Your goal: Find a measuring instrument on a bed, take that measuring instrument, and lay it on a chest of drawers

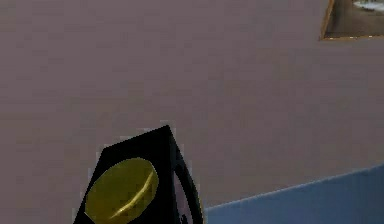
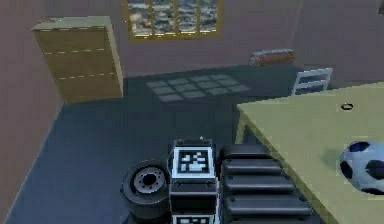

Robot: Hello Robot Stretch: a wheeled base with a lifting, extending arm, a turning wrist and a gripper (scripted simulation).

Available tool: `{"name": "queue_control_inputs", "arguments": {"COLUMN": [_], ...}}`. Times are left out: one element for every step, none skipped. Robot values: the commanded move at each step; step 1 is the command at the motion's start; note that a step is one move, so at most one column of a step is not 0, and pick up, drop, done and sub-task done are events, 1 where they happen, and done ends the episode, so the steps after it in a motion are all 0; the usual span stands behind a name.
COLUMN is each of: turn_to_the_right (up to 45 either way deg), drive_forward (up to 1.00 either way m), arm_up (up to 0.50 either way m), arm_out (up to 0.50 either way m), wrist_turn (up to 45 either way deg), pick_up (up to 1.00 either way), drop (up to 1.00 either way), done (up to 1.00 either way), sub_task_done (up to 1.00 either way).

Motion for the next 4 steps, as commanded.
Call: {"name": "queue_control_inputs", "arguments": {"turn_to_the_right": [0.0,45.0,27.0,0.0], "drive_forward": [0.30,0.00,0.00,1.00], "arm_up": [0.00,0.00,0.00,0.00], "arm_out": [0.00,0.00,0.00,0.00], "wrist_turn": [0.0,0.0,0.0,0.0], "pick_up": [0.00,0.00,0.00,0.00], "drop": [0.00,0.00,0.00,0.00], "done": [0.00,0.00,0.00,0.00], "sub_task_done": [0.00,0.00,0.00,0.00]}}
